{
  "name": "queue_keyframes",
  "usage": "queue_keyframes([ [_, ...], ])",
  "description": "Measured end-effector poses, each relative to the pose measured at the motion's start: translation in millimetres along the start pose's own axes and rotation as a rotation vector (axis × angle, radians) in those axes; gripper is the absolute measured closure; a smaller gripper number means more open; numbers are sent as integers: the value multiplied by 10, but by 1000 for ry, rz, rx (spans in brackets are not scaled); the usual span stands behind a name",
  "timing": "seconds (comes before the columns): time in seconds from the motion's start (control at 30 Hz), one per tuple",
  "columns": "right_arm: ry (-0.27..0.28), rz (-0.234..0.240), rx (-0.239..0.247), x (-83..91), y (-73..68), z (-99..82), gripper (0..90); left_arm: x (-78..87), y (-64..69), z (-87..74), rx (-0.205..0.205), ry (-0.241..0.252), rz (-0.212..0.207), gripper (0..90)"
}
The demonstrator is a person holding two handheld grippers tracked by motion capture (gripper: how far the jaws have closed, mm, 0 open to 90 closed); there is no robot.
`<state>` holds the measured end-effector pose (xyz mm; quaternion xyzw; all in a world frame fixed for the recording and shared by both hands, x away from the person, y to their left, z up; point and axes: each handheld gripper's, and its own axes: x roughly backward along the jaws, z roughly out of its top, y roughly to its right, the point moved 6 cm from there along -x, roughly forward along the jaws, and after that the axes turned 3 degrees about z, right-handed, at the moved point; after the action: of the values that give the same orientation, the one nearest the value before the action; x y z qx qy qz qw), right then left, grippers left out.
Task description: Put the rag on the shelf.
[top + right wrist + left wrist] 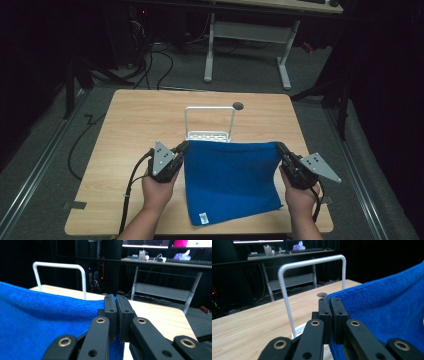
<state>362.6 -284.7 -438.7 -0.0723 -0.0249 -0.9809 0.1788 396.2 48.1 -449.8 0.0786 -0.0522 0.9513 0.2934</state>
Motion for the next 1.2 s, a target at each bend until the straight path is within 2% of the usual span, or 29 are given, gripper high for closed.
queue_keyframes([
  [0.2,34,17,12,-43,-128,102,882,102,-124,77,-19,32,41,883],
  [0.4,59,37,29,-123,-254,239,882,220,-263,216,12,84,57,883],
  [0.47,80,39,39,-129,-291,321,882,255,-293,268,0,95,68,883],
  [0.57,101,40,57,-133,-344,446,882,308,-341,348,20,120,66,883],
  [0.63,116,41,65,-129,-374,527,883,332,-365,386,18,123,67,884],
  [1.0,168,34,79,-141,-412,797,882,338,-443,612,-12,151,87,883],
  [1.17,186,36,70,-186,-390,919,883,288,-501,756,-24,162,91,884],
  [1.2,187,37,64,-201,-378,938,882,250,-534,818,-38,160,95,884],
])
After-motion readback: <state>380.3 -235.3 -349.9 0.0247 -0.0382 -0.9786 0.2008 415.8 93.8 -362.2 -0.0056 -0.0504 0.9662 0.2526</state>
